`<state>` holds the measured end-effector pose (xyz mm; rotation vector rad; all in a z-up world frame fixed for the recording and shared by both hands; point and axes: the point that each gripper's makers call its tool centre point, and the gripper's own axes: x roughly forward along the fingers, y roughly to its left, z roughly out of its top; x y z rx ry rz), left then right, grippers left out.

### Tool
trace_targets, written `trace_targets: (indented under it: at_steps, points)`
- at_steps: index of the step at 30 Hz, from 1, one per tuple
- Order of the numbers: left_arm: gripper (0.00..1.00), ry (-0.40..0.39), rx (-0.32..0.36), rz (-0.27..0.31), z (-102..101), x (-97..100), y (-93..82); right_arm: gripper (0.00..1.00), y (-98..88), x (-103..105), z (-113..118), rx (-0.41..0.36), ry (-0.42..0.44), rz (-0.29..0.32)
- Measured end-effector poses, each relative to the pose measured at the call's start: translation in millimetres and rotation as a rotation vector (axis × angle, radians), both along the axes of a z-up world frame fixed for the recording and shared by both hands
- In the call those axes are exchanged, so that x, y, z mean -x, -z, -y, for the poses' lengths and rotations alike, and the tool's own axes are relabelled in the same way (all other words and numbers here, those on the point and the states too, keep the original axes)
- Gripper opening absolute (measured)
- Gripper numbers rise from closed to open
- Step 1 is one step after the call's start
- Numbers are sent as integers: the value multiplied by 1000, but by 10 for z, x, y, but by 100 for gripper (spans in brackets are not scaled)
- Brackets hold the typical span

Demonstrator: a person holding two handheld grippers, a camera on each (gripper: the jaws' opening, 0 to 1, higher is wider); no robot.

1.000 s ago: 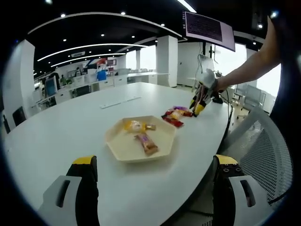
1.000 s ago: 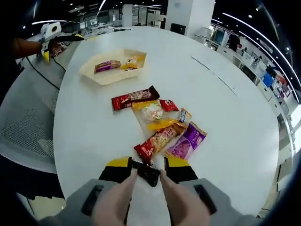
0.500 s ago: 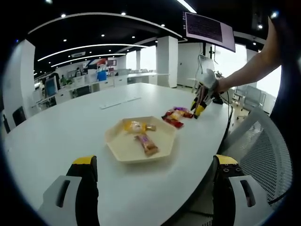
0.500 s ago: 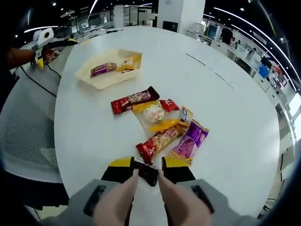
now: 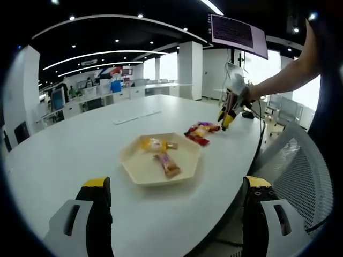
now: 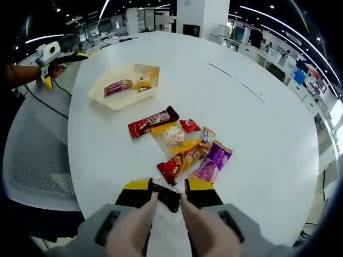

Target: Place the target food into the container with the food tongs after gripping and lifting it, then release it inside without dropping or visibly crushing the food.

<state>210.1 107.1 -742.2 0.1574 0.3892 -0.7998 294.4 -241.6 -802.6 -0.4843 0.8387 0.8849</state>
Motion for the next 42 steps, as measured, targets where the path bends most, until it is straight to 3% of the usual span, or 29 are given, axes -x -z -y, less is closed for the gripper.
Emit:
trace_targets:
  at_steps: [19, 28, 42]
  points:
    - [99, -4, 4, 6, -15, -19, -13, 23, -396, -259, 47, -62, 124, 25]
    - [99, -2, 6, 9, -5, -12, -24, 23, -574, -344, 6, -66, 144, 44]
    - [99, -2, 8, 13, -1, -3, -39, 23, -661, -383, -37, -63, 146, 61]
